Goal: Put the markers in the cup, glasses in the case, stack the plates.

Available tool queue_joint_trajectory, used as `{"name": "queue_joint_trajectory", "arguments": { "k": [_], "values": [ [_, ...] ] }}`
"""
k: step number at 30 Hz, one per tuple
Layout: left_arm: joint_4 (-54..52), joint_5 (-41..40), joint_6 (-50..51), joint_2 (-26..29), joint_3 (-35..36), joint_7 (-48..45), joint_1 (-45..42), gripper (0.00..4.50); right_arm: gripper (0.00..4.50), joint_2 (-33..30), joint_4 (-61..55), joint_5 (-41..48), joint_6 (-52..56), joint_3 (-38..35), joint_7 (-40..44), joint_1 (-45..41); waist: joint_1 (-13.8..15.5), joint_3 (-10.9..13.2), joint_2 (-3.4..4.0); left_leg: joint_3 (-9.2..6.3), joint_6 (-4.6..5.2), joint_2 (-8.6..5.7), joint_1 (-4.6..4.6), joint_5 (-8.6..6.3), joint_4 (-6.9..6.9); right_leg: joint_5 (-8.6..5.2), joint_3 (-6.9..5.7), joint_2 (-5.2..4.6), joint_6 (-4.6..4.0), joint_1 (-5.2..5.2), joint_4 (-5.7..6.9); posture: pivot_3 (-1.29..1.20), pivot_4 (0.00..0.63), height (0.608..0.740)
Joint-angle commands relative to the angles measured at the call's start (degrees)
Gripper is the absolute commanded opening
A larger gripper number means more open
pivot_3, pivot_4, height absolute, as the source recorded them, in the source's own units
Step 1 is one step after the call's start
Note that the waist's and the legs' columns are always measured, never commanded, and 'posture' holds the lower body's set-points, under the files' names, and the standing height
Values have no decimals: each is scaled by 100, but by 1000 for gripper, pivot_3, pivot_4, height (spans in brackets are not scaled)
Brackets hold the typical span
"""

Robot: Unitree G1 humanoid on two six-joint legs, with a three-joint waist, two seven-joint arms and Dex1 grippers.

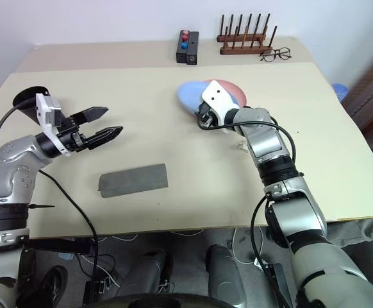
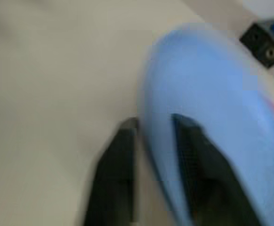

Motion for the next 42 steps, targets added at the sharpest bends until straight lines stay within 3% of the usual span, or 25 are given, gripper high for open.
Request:
{"name": "queue_joint_trajectory", "arguments": {
  "k": [1,2,8,13,16,19,25,28,34,42],
  "values": [
    [-169,-127,-41,13,72,-45,-69,4500,3552,-35,-155,96,-9,-271,-68,-231,-1,0,0,0,0,0,0,0,0,0,0,0,0,0,0,0,150,740],
    [-154,-146,-36,16,72,-61,-85,4500,4001,-61,-252,215,119,-416,-60,-210,-2,0,0,0,0,0,0,0,0,0,0,0,0,0,0,0,150,740],
    [-408,-751,477,176,156,-563,29,4500,4001,-623,-1231,1520,2022,-1586,429,289,43,0,0,-2,2,0,-1,-1,-1,0,-1,-2,0,2,-2,0,150,740],
    [-1001,-1378,1555,494,-23,-750,-71,4500,4001,-1762,-1954,1777,3106,-1600,958,1126,46,1,2,-2,38,-1,-1,-22,0,0,-3,-4,0,11,-13,0,150,740],
    [-1223,-1017,1450,725,-459,-1039,-18,4500,4001,-2030,-2137,1729,3380,-1410,998,1427,-29,1,8,10,43,3,7,-24,-1,0,7,-1,0,9,-7,0,150,740],
    [-1107,-786,1198,653,-636,-1052,-62,4500,4001,-2083,-2208,1460,3150,-1100,904,1710,-106,-7,21,17,40,11,21,-23,-10,0,15,4,-1,10,3,0,150,740],
    [-1063,-781,1201,477,-631,-920,-287,4500,4001,-1418,-1823,1470,2912,-1219,339,1763,-119,-7,20,17,40,9,19,-22,-5,0,15,6,-1,12,3,0,150,740],
    [-1059,-774,1220,508,-595,-901,-286,4500,3253,-1336,-1703,1364,2674,-1118,282,1797,-107,-7,20,16,35,8,20,-20,-4,0,15,5,-1,12,2,0,150,740],
    [-1143,-803,1223,495,-511,-785,-219,4500,169,-1276,-1416,1341,2462,-1149,174,1600,-92,-6,21,16,35,6,19,-20,-4,0,15,4,0,13,1,0,150,740],
    [-940,-965,1067,123,-35,-181,-348,4500,77,-1334,-1848,1987,2668,-1453,791,1204,-100,-6,21,15,35,7,19,-20,-4,0,14,5,0,12,1,0,150,740]
  ]
}}
